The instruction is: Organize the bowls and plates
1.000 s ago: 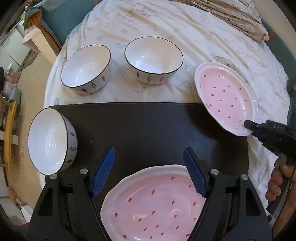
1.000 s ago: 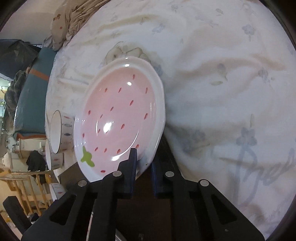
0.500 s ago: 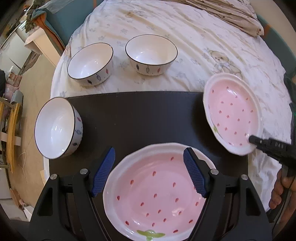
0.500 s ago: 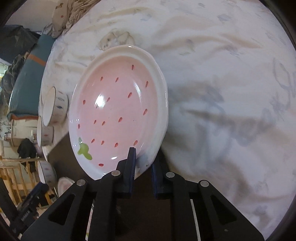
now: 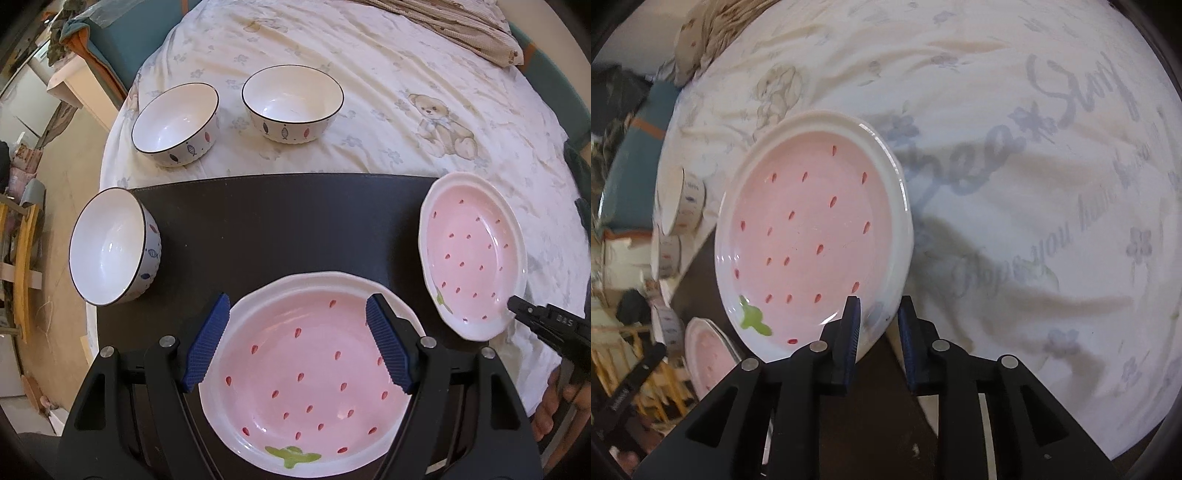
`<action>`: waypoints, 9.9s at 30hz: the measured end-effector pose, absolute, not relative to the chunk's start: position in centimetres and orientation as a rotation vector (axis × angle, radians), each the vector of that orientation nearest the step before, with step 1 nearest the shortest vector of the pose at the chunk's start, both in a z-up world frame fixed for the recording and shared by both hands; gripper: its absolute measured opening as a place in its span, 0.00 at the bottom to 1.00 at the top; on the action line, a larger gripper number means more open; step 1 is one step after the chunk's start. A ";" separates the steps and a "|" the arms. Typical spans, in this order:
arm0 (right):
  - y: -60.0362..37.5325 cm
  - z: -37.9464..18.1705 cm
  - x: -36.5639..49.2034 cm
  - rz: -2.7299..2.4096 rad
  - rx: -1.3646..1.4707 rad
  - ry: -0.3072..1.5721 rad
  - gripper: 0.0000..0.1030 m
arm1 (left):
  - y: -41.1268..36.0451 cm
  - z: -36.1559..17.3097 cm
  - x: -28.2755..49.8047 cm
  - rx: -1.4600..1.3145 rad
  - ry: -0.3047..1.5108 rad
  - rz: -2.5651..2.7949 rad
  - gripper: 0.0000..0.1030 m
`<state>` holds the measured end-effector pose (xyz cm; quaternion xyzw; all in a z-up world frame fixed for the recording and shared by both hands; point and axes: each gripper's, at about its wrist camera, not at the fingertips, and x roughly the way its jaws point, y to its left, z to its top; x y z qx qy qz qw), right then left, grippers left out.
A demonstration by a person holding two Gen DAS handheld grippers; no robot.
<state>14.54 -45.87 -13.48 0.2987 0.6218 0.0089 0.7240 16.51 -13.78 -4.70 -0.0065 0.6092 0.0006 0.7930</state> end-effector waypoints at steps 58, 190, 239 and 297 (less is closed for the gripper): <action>-46.5 -15.1 18.0 -0.031 0.696 1.317 0.36 | -27.4 -13.2 25.7 0.019 1.449 -0.243 0.36; -30.6 -7.6 7.6 0.184 0.321 1.291 0.55 | -6.9 -11.5 9.8 -0.037 1.352 -0.098 0.54; -29.1 -13.1 11.7 0.267 0.442 1.359 0.33 | -5.7 -12.6 12.0 -0.251 1.419 -0.175 0.32; -18.5 -3.3 14.2 0.442 0.433 1.210 0.78 | 7.6 -1.8 14.1 -0.236 1.097 0.167 0.78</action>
